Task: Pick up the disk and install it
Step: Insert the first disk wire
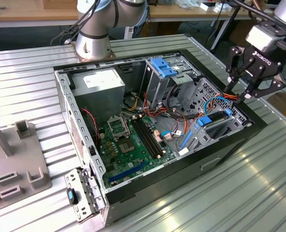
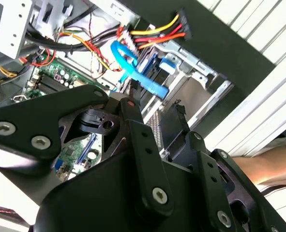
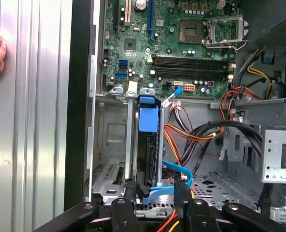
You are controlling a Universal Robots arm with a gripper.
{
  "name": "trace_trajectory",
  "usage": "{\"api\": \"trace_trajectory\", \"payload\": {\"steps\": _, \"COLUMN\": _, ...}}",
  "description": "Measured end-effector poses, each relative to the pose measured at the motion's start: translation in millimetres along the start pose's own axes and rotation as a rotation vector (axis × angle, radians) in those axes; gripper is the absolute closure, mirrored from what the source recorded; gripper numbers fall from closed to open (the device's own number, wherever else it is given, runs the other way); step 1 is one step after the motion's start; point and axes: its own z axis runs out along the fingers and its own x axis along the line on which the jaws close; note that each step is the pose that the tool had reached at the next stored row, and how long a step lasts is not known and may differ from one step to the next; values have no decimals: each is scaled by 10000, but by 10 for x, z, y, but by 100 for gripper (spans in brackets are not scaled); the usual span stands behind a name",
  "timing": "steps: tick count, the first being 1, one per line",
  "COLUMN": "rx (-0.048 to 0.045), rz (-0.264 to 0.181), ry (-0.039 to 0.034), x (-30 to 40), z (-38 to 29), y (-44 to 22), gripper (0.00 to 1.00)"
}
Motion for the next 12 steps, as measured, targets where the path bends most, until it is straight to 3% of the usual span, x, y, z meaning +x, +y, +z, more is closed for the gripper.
{"api": "trace_trajectory", "payload": {"steps": 7, "rx": -7, "rz": -295, "ry": -3, "x": -24, "z": 3, "y": -122, "gripper": 56}}
{"api": "trace_trajectory", "payload": {"steps": 12, "rx": -12, "rz": -525, "ry": -4, "x": -23, "z": 5, "y": -320, "gripper": 56}}
